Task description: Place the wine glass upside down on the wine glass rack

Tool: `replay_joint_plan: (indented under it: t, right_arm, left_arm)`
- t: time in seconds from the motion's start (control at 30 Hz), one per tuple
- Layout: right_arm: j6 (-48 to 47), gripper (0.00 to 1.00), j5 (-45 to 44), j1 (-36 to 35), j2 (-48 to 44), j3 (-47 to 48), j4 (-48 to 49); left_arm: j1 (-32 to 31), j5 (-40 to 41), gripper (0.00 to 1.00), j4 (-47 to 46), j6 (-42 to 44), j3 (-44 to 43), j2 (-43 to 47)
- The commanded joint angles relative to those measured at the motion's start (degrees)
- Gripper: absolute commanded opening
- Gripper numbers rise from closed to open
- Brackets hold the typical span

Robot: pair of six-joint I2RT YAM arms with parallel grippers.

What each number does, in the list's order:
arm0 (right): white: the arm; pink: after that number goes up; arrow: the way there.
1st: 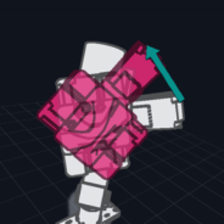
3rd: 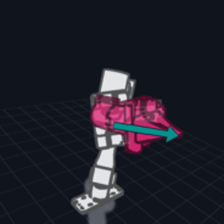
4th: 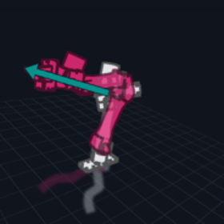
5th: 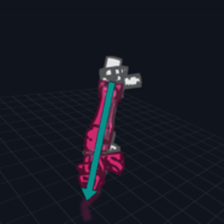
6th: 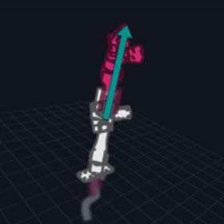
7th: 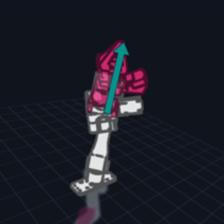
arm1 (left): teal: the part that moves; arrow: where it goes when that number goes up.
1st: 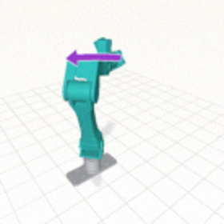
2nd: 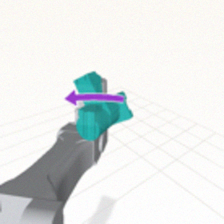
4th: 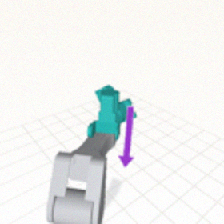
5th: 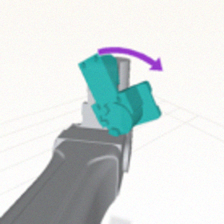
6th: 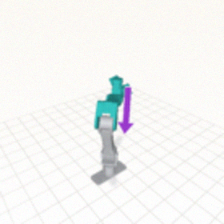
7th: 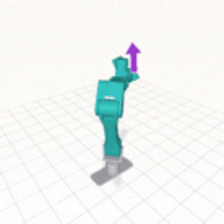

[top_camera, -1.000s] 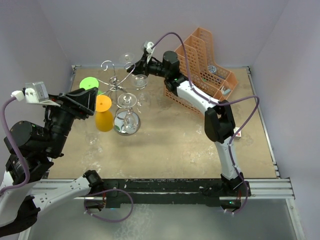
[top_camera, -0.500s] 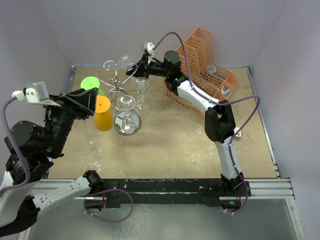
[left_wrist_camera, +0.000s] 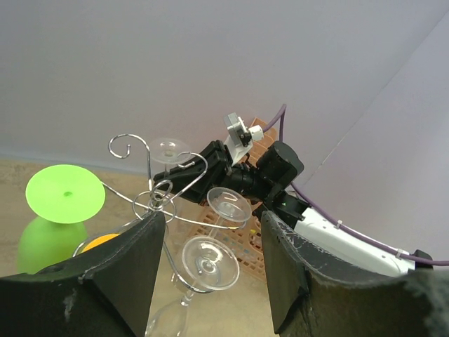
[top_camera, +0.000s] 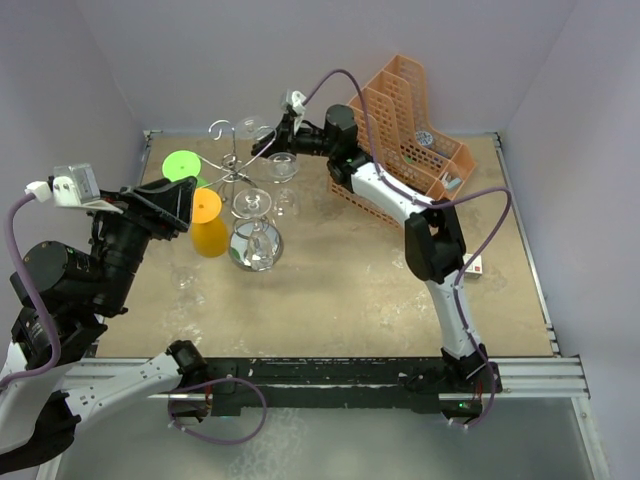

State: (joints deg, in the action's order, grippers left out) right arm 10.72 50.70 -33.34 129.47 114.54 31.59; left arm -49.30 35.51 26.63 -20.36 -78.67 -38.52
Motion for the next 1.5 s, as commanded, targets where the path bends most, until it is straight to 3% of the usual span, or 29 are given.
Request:
replay_joint_plan:
  t: [0.0,0.7,1.47]
  right_arm:
    - [-1.3,0.00,2.3,-0.3,-0.3,3.5,4.5]
    - [2.6,0.00,6.7,0.3,-3.6,-4.4,18.0]
    - [7.9,0.00,5.4,0.3,-1.4,-4.7,29.6]
  left_arm:
    - [-0.1,1.0,0.54,-0.1,0.2,-1.6,-0.4]
    - [-0.1,1.6,0.55,0.1,0.2,-1.5,-1.0]
    - [-0.1,2.4,0.55,0.7,-0.1,-1.7,-0.6]
